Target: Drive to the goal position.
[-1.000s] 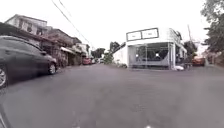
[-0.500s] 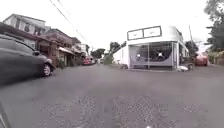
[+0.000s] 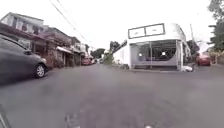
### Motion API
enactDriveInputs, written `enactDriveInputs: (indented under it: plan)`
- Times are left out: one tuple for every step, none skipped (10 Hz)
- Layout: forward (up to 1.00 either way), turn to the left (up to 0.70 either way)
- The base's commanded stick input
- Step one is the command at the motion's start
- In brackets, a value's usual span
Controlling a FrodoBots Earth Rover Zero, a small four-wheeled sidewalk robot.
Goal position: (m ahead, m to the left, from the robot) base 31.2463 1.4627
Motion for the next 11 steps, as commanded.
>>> enactDriveInputs:
  plan:
    - [1.00,0.00]
    - [1.00,0.00]
    - [1.00,0.00]
    - [1.00,0.00]
    - [1.00,0.00]
    - [1.00,0.00]
    - [1.00,0.02]
    - [1.00,0.27]
    - [1.00,0.35]
    - [1.00,0.33]
    - [1.00,0.02]
